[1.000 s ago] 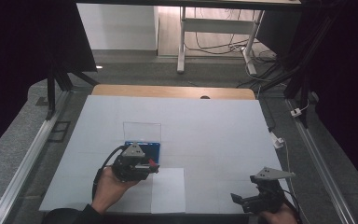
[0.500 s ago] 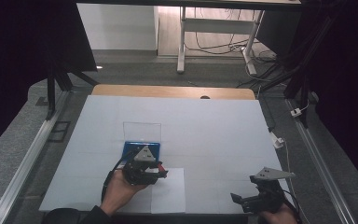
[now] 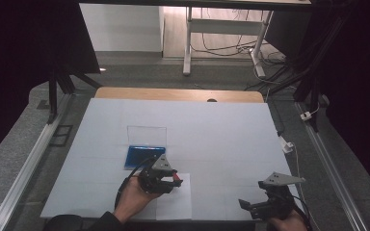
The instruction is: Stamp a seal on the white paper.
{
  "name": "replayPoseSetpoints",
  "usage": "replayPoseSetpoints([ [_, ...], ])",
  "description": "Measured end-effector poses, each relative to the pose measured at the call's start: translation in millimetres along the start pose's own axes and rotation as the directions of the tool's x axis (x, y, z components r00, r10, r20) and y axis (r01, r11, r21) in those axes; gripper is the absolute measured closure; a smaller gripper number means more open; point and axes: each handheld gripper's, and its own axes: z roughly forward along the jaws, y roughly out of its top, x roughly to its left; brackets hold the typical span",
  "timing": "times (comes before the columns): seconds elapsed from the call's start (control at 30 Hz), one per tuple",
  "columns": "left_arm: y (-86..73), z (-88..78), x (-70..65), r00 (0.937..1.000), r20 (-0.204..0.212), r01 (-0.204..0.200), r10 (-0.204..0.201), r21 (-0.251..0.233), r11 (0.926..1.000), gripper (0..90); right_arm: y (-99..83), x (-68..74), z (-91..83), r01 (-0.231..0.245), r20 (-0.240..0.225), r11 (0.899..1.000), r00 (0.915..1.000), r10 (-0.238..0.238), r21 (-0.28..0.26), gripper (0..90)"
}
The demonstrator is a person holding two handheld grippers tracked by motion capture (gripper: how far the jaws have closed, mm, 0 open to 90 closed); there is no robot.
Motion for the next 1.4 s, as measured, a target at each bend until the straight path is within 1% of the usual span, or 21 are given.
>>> replayPoseSetpoints([
  [0.1,0.3,4.2,-0.9,1.0,0.007,0.002,-0.002,0.004,1.0,57.8,0.0,-0.3,-0.1,0.001,-0.003,1.0,1.0,-0.001,-0.001,0.0],
  [0.23,0.3,10.0,-2.3,0.9999,0.011,-0.008,0.008,0.019,0.9998,57.8,-0.1,-0.8,-0.5,-0.003,-0.006,1.0,1.0,0.003,-0.003,0.0],
  [0.43,-0.6,17.3,-3.6,0.9999,0.01,-0.015,0.014,0.034,0.9993,57.8,-0.1,-0.8,-0.5,-0.003,-0.007,1.0,1.0,0.003,-0.002,0.0],
  [0.57,-1.4,21.1,-4.5,0.9997,0.004,-0.023,0.023,0.048,0.9986,57.8,0.0,-0.9,-0.4,-0.001,-0.008,1.0,1.0,0.001,0.001,0.0],
  [0.7,-2.4,25.2,-6.5,0.9991,-0.009,-0.042,0.042,0.068,0.9968,57.8,0.0,-0.1,0.0,0.002,-0.005,1.0,1.0,-0.002,0.001,0.0],
  [0.83,-2.5,25.9,-8.2,0.9984,-0.018,-0.052,0.053,0.069,0.9963,57.8,0.0,0.0,-0.1,0.002,-0.002,1.0,1.0,-0.002,0.001,0.0],
  [0.97,-3.9,26.5,-7.9,0.9985,-0.015,-0.051,0.052,0.068,0.9964,57.8,0.1,0.3,-0.1,-0.001,0.0,1.0,1.0,0.001,0.004,0.0],
  [1.07,-6.4,27.4,-5.5,0.9996,0.002,-0.027,0.027,0.053,0.9982,57.6,0.0,0.3,-0.2,-0.001,0.002,1.0,1.0,0.001,0.003,0.0],
  [1.1,-6.9,27.5,-5.4,0.9997,0.003,-0.025,0.025,0.051,0.9984,57.5,0.1,0.2,-0.1,-0.001,0.002,1.0,1.0,0.001,0.004,0.0],
  [1.2,-6.8,28.4,-9.6,0.9988,-0.023,-0.042,0.043,0.054,0.9976,57.8,0.2,0.3,0.1,0.003,0.002,1.0,1.0,-0.003,0.007,0.0],
  [1.27,-6.3,28.6,-12.0,0.9975,-0.041,-0.056,0.058,0.065,0.9963,58.0,0.3,0.4,0.1,0.005,0.004,1.0,1.0,-0.005,0.01,0.0],
  [1.4,-6.5,29.5,-16.8,0.9946,-0.071,-0.071,0.076,0.069,0.9951,58.3,0.4,0.6,0.4,0.007,0.004,1.0,1.0,-0.007,0.013,0.0],
])
